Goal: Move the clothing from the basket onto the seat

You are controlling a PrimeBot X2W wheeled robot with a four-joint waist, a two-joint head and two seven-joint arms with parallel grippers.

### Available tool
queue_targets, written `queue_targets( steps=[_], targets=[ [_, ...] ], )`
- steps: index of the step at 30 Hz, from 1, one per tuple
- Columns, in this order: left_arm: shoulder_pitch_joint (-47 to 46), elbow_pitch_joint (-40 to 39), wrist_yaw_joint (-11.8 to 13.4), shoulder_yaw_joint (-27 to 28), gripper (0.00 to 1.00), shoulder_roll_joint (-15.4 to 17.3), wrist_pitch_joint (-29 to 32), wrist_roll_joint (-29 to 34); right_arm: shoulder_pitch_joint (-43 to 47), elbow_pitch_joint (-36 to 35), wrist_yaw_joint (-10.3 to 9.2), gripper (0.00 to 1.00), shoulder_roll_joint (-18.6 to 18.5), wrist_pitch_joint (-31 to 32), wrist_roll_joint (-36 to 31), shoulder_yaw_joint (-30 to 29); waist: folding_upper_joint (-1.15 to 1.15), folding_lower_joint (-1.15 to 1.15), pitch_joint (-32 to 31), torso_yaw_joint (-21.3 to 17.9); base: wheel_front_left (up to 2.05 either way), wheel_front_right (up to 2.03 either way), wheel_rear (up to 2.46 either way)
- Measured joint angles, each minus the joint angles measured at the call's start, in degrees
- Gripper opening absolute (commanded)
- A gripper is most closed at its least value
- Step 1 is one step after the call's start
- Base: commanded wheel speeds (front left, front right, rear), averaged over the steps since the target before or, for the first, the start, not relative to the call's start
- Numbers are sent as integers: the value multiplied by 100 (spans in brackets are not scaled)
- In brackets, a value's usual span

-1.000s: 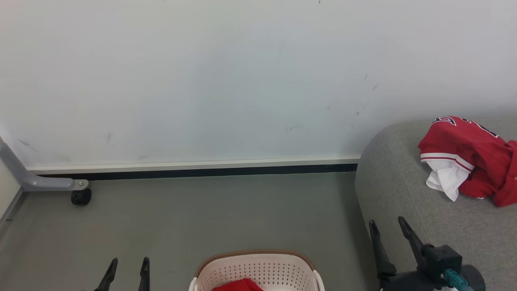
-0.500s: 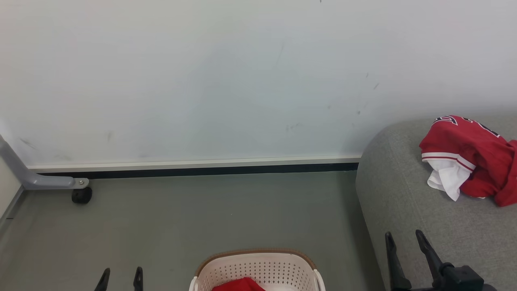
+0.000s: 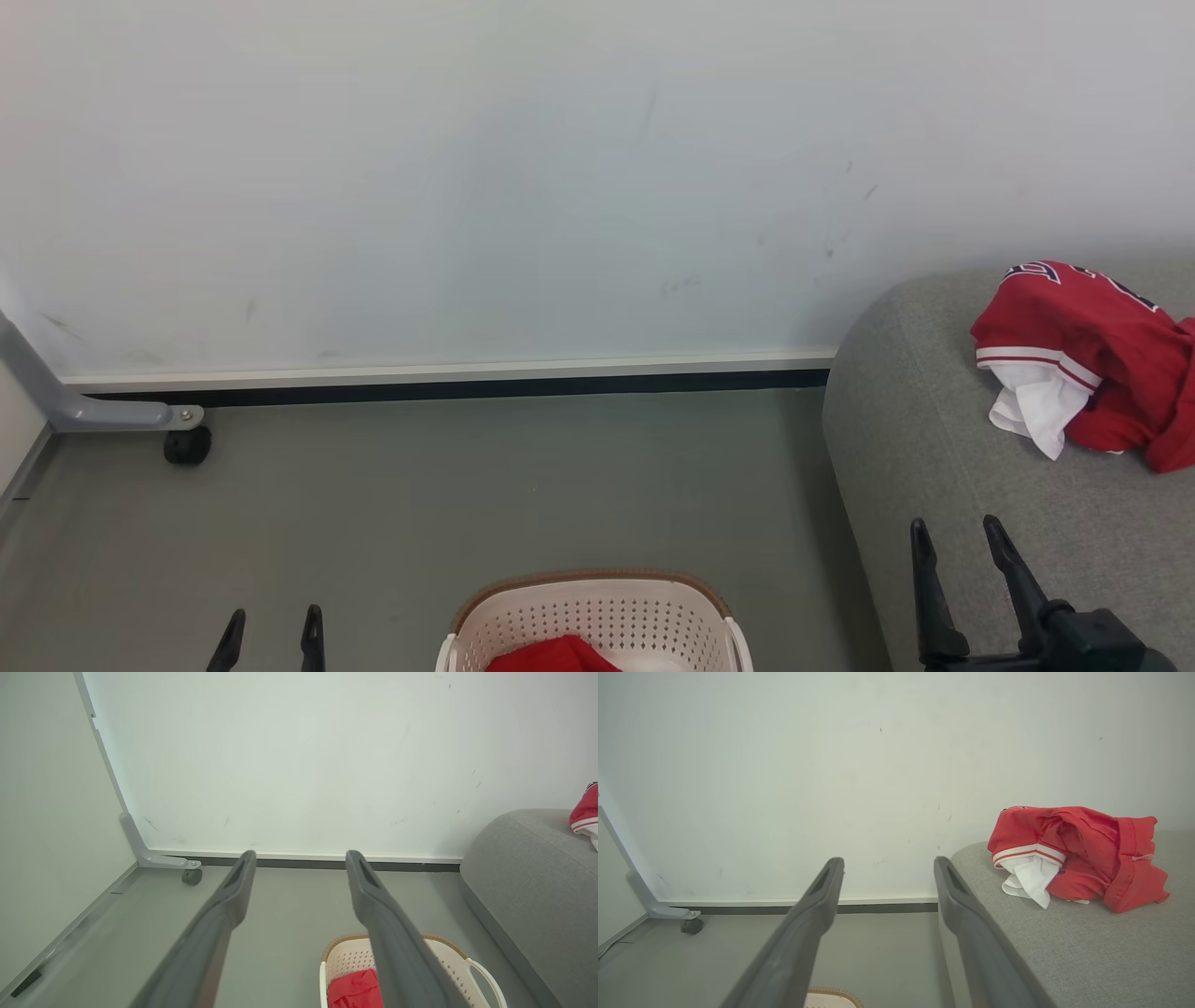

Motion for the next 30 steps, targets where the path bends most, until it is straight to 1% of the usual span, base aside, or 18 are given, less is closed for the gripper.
queue_targets(
  steps=[21,30],
  targets=[
    [90,-124,-8,59,100,-41,0,172,151,-241,-42,100,-10,0,-66,-198,0,0,138,6,0,0,0],
    [-84,-109,-163,-253,100,-86,0,260,147,-506,-42,100,-140,0,-98,-401,0,0,478,-17,0,0,0]
  ],
)
